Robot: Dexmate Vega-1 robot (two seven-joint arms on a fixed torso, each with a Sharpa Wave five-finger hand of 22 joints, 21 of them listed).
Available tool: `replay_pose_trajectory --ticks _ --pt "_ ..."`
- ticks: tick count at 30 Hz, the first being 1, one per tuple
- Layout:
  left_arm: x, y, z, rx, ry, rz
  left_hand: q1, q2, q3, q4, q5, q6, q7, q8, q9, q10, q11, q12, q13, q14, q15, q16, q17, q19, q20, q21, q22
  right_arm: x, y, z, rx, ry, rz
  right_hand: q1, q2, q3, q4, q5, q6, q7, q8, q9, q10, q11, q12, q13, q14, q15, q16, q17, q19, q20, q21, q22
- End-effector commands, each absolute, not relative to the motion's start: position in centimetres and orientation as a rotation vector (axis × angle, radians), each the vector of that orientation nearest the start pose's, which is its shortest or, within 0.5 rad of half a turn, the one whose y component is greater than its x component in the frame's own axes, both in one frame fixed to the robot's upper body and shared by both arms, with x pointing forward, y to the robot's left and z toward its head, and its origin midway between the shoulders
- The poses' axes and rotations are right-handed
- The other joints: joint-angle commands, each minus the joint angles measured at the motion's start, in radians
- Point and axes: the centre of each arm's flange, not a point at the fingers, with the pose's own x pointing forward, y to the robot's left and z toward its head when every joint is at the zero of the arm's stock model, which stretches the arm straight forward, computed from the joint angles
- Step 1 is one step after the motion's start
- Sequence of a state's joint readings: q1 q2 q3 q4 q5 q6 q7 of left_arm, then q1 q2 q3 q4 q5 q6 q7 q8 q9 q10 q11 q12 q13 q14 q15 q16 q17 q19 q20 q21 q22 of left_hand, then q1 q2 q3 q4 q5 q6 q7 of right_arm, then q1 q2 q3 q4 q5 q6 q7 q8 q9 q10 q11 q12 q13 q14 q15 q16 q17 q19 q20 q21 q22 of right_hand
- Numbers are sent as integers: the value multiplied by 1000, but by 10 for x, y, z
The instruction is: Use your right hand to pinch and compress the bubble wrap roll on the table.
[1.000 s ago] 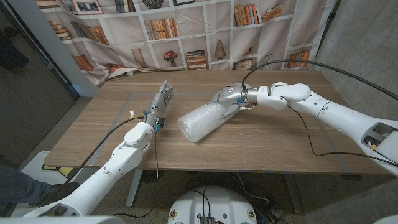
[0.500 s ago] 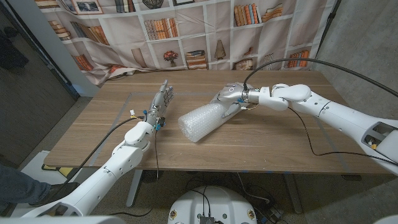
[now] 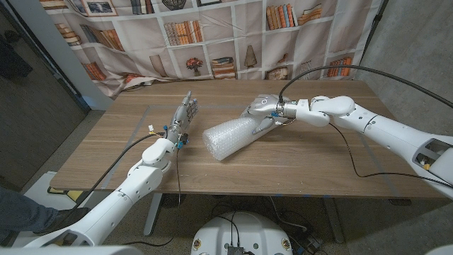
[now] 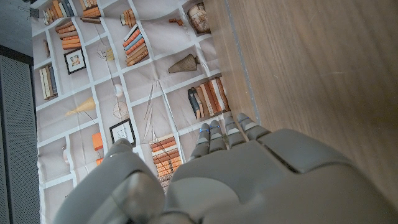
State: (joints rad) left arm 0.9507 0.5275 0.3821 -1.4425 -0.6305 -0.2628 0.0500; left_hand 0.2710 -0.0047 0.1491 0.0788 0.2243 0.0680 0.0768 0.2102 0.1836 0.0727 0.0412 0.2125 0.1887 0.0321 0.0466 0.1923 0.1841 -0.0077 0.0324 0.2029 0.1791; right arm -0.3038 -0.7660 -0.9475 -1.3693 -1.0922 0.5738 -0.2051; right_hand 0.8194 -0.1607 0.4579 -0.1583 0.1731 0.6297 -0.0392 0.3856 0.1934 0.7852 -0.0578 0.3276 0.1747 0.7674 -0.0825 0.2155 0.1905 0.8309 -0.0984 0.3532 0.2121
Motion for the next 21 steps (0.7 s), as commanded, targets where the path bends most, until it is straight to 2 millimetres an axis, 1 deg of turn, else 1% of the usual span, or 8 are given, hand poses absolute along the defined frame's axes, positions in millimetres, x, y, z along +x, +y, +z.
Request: replay_pose_trajectory --ticks 1,5,10,11,13,15,16,21 --pt "632 265 -55 -43 -561 -215 3 3 -3 1 -5 8 -4 -5 5 4 -1 -5 2 0 4 -2 1 -1 5 -2 2 616 -152 45 -2060 -1279 371 282 292 0 2 0 261 -120 7 9 134 -101 -1 2 38 -150 12 3 24 -116 16 5" --pt "633 264 -55 -41 -561 -215 3 4 -3 1 -5 9 -3 -5 5 5 0 -5 2 0 5 -2 1 -1 5 -2 2 617 -152 46 -2051 -1294 360 291 299 -1 1 1 277 -121 5 9 152 -106 -3 2 55 -150 12 3 30 -116 24 7" --pt "633 264 -55 -43 -562 -215 4 4 -4 1 -5 9 -4 -5 5 4 0 -5 2 0 4 -2 1 -2 5 -2 2 616 -154 47 -2031 -1314 352 297 302 -3 1 1 269 -124 -5 10 136 -100 -17 2 70 -150 12 4 32 -116 31 9" --pt "633 264 -55 -43 -562 -214 4 4 -4 1 -5 9 -4 -6 5 4 0 -6 2 0 4 -3 1 -2 5 -2 2 616 -154 48 -2027 -1314 353 299 303 -3 1 1 269 -125 -7 10 134 -106 -19 2 73 -150 12 4 35 -116 33 10" --pt "633 264 -55 -44 -562 -213 4 4 -4 2 -6 9 -4 -6 5 4 0 -5 2 0 5 -3 1 -2 4 -2 2 616 -154 48 -2020 -1321 354 308 306 -7 0 2 272 -128 -15 10 149 -102 -23 2 103 -152 17 6 47 -116 47 13" --pt "633 264 -55 -44 -562 -212 4 4 -5 2 -6 9 -5 -6 5 5 -1 -5 2 -1 5 -3 1 -2 5 -2 2 617 -155 48 -2011 -1320 355 318 306 -13 -1 2 293 -131 -16 11 171 -105 -24 3 131 -155 23 9 61 -115 61 16" --pt "633 264 -55 -45 -561 -211 4 5 -5 2 -6 9 -5 -6 5 4 -1 -6 2 -1 5 -3 1 -2 5 -2 2 617 -155 48 -2009 -1322 355 320 306 -15 -1 2 296 -131 -17 11 176 -108 -25 3 136 -154 23 9 65 -114 65 17" --pt "632 263 -56 -44 -561 -212 4 5 -5 2 -6 10 -4 -6 5 5 -1 -6 2 -1 4 -3 1 -3 5 -2 2 616 -156 49 -2000 -1328 354 333 308 -24 -2 1 309 -129 -23 13 194 -102 -30 3 167 -157 30 12 79 -115 83 22"
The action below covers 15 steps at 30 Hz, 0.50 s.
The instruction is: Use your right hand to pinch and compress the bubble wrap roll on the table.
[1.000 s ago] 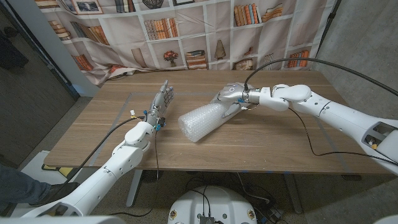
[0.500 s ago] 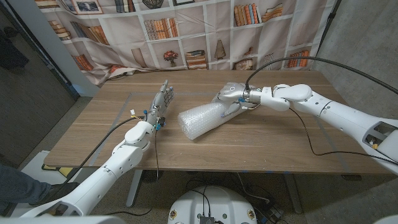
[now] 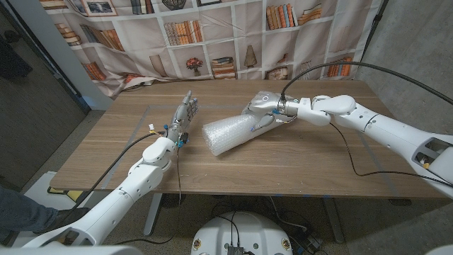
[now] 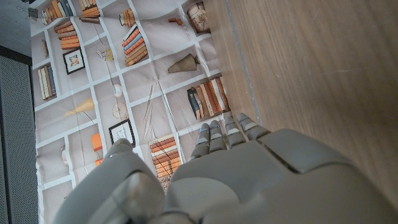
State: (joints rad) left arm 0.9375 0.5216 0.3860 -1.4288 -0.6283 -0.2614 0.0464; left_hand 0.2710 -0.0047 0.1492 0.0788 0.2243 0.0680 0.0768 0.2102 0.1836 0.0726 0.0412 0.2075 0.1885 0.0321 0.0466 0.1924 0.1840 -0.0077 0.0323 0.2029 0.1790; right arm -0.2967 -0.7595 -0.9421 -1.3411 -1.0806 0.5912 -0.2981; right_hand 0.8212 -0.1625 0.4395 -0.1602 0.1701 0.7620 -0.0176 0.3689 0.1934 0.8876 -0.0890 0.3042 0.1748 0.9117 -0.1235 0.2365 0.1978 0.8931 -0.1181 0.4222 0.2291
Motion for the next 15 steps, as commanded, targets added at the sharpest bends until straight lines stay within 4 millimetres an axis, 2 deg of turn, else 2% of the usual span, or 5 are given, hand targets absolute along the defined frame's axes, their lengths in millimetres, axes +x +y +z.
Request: replay_pose_trajectory --ticks 1,15 --pt "632 263 -56 -44 -562 -212 4 5 -5 2 -6 10 -4 -6 5 4 -1 -1 2 -1 5 -3 1 -3 5 -2 2 615 -156 49 -1999 -1330 354 333 310 -8 0 4 179 -152 -8 13 98 -71 -6 3 29 -115 10 6 19 -95 18 6" --pt "631 259 -55 -42 -563 -214 5 6 -7 2 -6 11 -4 -6 5 4 -2 -1 2 -1 5 -3 1 -5 6 -2 2 611 -158 52 -1995 -1342 350 343 307 -18 0 3 194 -152 -12 15 112 -72 -11 4 45 -115 10 6 26 -95 33 10"
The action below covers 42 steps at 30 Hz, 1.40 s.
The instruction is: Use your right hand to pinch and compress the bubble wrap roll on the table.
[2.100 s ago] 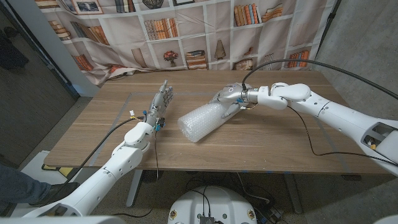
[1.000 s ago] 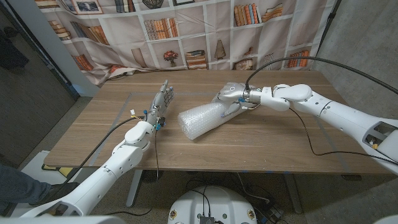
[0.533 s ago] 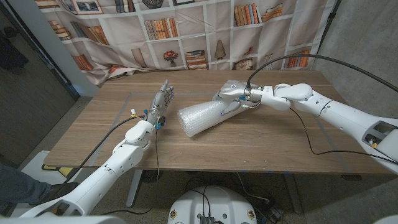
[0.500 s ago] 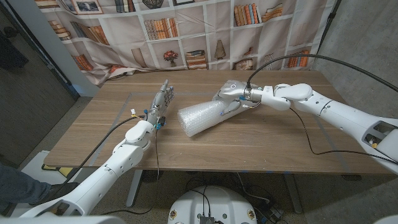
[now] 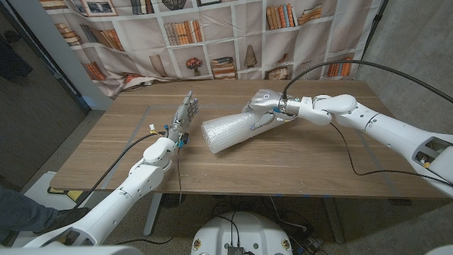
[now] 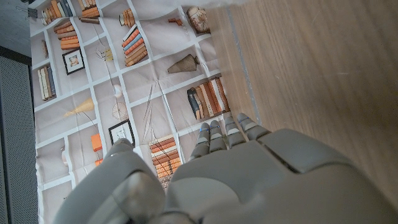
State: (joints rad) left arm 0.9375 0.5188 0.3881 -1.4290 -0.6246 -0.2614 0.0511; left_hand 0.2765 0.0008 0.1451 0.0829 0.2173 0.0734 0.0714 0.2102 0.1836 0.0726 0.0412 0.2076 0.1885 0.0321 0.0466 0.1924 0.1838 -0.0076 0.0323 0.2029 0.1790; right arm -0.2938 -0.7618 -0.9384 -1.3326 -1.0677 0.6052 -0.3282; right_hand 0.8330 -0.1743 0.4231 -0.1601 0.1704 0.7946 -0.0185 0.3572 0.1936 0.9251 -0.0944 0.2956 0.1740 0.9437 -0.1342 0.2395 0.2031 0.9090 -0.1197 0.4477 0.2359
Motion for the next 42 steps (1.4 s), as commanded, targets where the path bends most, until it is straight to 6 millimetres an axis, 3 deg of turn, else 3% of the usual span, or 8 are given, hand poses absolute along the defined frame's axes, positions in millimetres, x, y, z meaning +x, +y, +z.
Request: replay_pose_trajectory --ticks 1,21,24,27,35,42 --pt "631 259 -55 -42 -563 -214 0 1 -3 -2 0 6 2 -7 5 4 -2 -2 2 -1 5 -3 1 -5 6 -2 2 611 -158 52 -1996 -1342 347 332 319 -2 0 3 161 -150 -1 15 76 -66 -3 5 14 -104 7 1 10 -93 9 3" --pt "630 257 -54 -36 -559 -211 1 2 -6 -2 0 7 1 -7 5 5 0 -2 2 -2 4 -3 1 -6 6 -2 2 607 -161 56 -1995 -1353 334 337 316 -13 3 4 164 -151 -13 16 70 -67 -17 6 8 -103 -5 -1 -3 -92 17 5" --pt "629 257 -54 -35 -561 -210 1 3 -7 -2 0 8 1 -7 5 4 0 -2 2 -2 4 -3 1 -7 6 -2 2 607 -162 55 -2001 -1355 325 340 316 -18 4 6 150 -150 -26 17 50 -73 -33 6 1 -103 -13 -3 -12 -92 20 5" --pt "629 257 -53 -32 -563 -211 1 3 -7 -2 0 8 2 -7 5 4 -1 -3 2 -1 5 -3 1 -7 6 -2 2 606 -163 54 -2001 -1359 320 342 311 -25 5 7 108 -163 -54 18 36 -77 -49 7 -15 -99 -26 -4 -31 -92 24 4" --pt "627 256 -51 -28 -568 -212 2 3 -8 -2 -1 8 1 -8 5 5 -3 -2 2 0 4 -3 1 -8 6 -2 2 604 -165 53 -2014 -1359 315 329 291 -41 10 4 93 -165 -72 19 12 -73 -69 8 -37 -97 -41 -8 -53 -91 25 0" --pt "626 256 -52 -31 -568 -211 3 4 -9 -2 -1 8 2 -8 5 5 -1 -3 2 0 5 -3 1 -8 6 -2 2 604 -166 53 -2020 -1347 333 276 264 -73 31 0 74 -165 -94 20 -7 -76 -85 8 -68 -88 -50 -10 -76 -90 25 -11"
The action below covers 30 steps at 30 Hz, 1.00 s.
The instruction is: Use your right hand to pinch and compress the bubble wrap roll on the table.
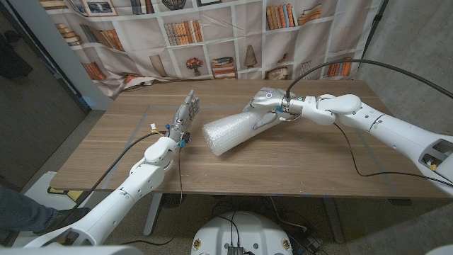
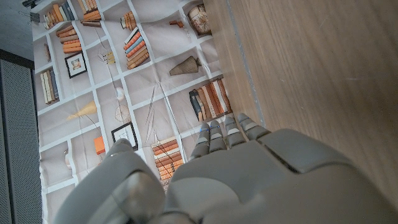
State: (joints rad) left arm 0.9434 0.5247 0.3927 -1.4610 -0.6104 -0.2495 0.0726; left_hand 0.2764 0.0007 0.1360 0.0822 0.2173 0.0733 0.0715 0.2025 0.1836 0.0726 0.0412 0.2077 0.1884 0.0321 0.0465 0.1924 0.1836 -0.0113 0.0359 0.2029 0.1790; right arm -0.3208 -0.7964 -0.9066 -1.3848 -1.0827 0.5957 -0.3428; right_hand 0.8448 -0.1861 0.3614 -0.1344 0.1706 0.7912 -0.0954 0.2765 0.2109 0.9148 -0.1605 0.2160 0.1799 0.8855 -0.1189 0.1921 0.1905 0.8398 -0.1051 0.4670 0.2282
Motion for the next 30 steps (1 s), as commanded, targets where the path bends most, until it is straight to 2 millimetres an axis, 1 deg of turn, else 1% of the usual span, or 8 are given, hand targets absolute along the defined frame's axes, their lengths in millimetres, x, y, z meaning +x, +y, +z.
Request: replay_pose_trajectory --ticks 1,6,8,11,16,20,25,30 --pt "626 256 -53 -31 -567 -209 3 4 0 -1 -1 8 1 0 5 5 -1 -3 2 -1 5 -3 1 -4 2 -2 2 604 -166 54 -2017 -1349 337 258 272 -15 7 0 77 -88 -15 3 2 -6 -6 3 -13 -102 -3 3 -8 -104 6 -4" --pt "625 256 -55 -34 -564 -207 3 5 -1 -1 -1 8 1 0 5 5 0 -3 2 0 4 -3 1 -4 3 -2 2 604 -166 56 -1995 -1343 346 217 252 -38 21 1 64 -87 -29 1 -10 -4 -13 3 -25 -100 -3 3 -12 -104 6 -12" --pt "625 255 -56 -35 -562 -207 3 5 -1 -1 -1 9 2 0 5 6 -1 -2 2 0 5 -3 1 -4 2 -2 2 604 -167 56 -1987 -1338 349 207 247 -43 24 1 63 -85 -31 1 -13 -3 -14 3 -29 -98 -4 3 -13 -103 6 -14" --pt "624 255 -57 -34 -561 -208 4 5 -1 -1 -1 9 1 0 5 5 0 -3 2 0 5 -3 1 -4 2 -2 2 605 -167 56 -1970 -1320 361 194 245 -48 28 3 60 -87 -36 0 -18 6 -16 3 -36 -98 -3 4 -14 -104 5 -17" --pt "624 255 -57 -36 -562 -206 4 6 -2 -1 -1 9 2 0 5 6 -1 -3 2 0 5 -3 1 -4 2 -2 2 606 -168 58 -1949 -1304 365 174 241 -57 35 5 54 -84 -43 -1 -29 9 -19 3 -51 -95 -6 5 -23 -105 1 -21" --pt "623 254 -58 -37 -561 -206 4 6 -3 -1 -1 9 2 -1 5 5 -1 -3 2 0 5 -3 1 -4 2 -2 2 607 -168 58 -1955 -1305 362 159 235 -64 37 7 45 -85 -52 -1 -46 14 -23 3 -79 -95 -10 5 -36 -105 -6 -27" --pt "624 254 -59 -38 -557 -207 5 7 -3 -1 -1 9 1 -1 5 5 -1 -3 2 0 4 -3 1 -4 1 -1 2 609 -168 57 -1976 -1305 349 146 229 -71 36 10 20 -91 -65 -2 -79 6 -29 3 -111 -95 -11 7 -59 -103 -18 -33" --pt "624 254 -59 -36 -555 -208 5 7 -4 -1 -2 9 2 -1 5 6 -2 -3 3 0 4 -3 1 -4 2 -2 2 611 -167 55 -1995 -1293 344 133 219 -79 36 11 -2 -93 -74 -2 -102 5 -31 3 -136 -91 -13 7 -72 -100 -26 -36"
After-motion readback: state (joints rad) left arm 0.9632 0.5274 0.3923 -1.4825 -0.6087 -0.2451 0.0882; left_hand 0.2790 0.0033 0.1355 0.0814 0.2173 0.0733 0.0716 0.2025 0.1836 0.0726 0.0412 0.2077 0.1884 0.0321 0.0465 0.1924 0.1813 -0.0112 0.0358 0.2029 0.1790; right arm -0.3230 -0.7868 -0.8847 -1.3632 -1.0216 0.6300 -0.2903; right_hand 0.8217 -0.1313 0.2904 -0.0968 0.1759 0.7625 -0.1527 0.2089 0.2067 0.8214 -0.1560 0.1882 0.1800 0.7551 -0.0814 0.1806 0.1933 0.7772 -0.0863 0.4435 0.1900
